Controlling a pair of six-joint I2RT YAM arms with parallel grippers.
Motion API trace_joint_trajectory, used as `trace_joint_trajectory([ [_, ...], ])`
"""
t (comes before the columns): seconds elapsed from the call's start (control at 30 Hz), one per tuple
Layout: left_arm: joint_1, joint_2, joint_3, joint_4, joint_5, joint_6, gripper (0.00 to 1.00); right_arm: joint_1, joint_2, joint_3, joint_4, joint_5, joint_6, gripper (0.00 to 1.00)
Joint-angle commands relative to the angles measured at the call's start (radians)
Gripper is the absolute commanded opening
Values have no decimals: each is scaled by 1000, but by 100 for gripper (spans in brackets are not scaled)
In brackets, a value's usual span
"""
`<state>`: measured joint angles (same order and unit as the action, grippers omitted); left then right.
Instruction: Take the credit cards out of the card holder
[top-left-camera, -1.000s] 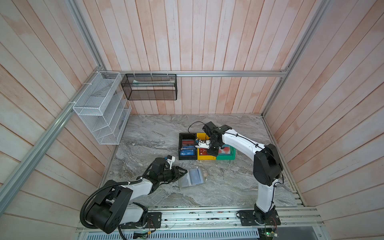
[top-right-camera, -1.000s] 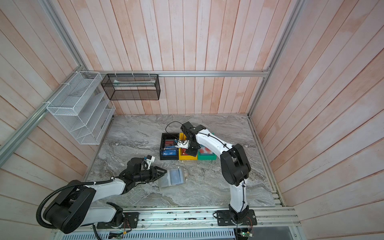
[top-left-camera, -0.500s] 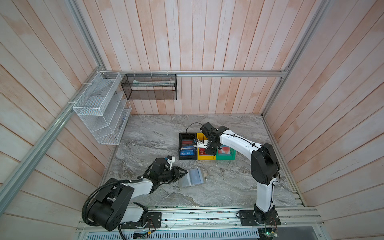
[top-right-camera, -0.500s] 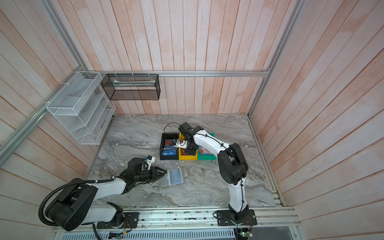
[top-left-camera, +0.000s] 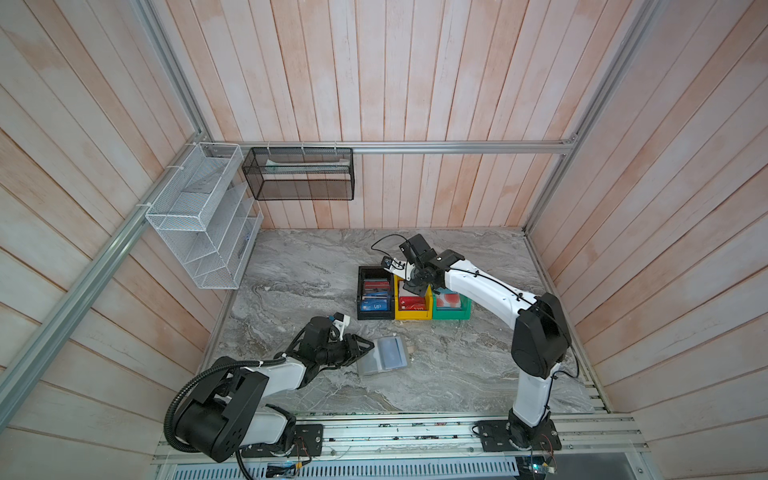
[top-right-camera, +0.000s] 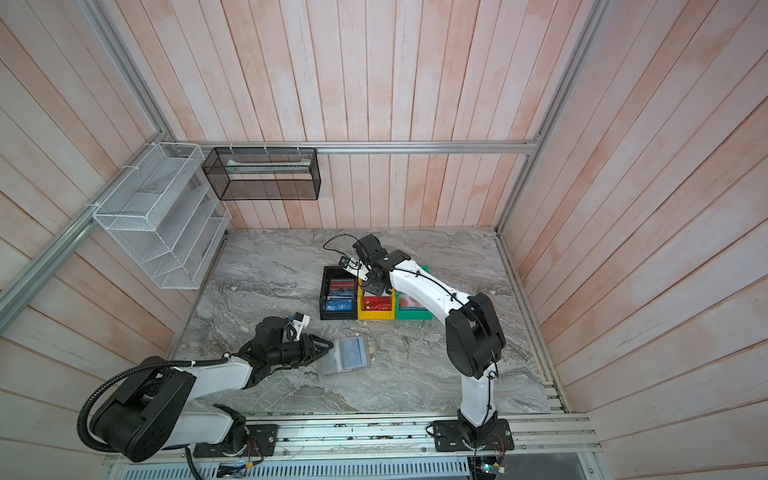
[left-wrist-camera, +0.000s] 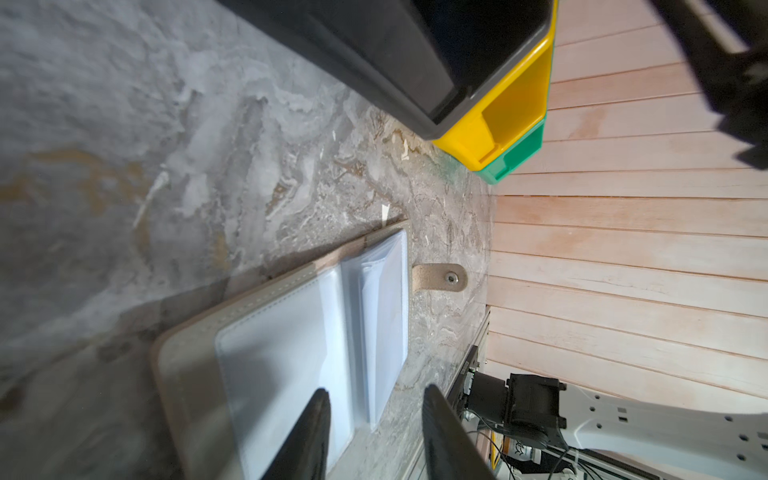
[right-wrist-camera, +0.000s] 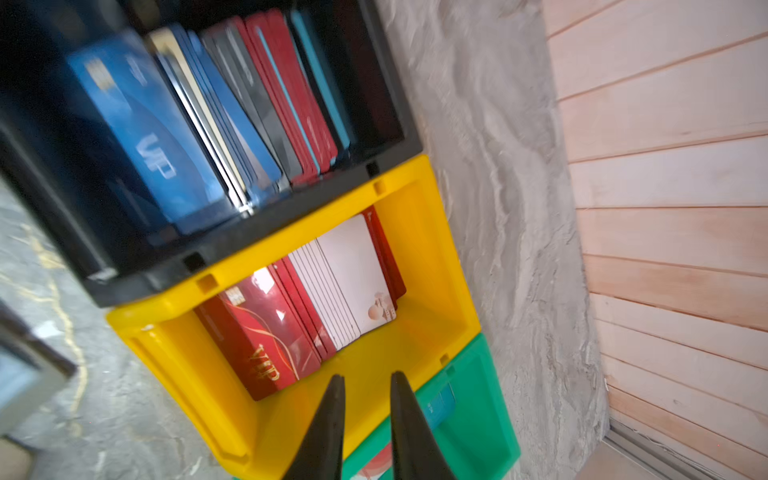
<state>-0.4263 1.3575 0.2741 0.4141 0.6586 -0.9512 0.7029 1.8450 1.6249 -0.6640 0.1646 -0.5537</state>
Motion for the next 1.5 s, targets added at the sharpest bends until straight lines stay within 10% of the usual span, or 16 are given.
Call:
trace_joint_trajectory([
  [0.0,-3,-40,-23,-63,-45,22,40,37,-116,-18,17,-185,170,20],
  [0.23,-3,-109,-31,-188,-93,44,40,47,-318,-454,338,-626,575,11],
  [0.43,-3,-103,-32,-219,-116,46,40,59,-383,-797,648,-694,823,3],
  [1.47,-11,-9,-35,-175,-142,29,39,75,-129,-827,612,-566,793,0],
])
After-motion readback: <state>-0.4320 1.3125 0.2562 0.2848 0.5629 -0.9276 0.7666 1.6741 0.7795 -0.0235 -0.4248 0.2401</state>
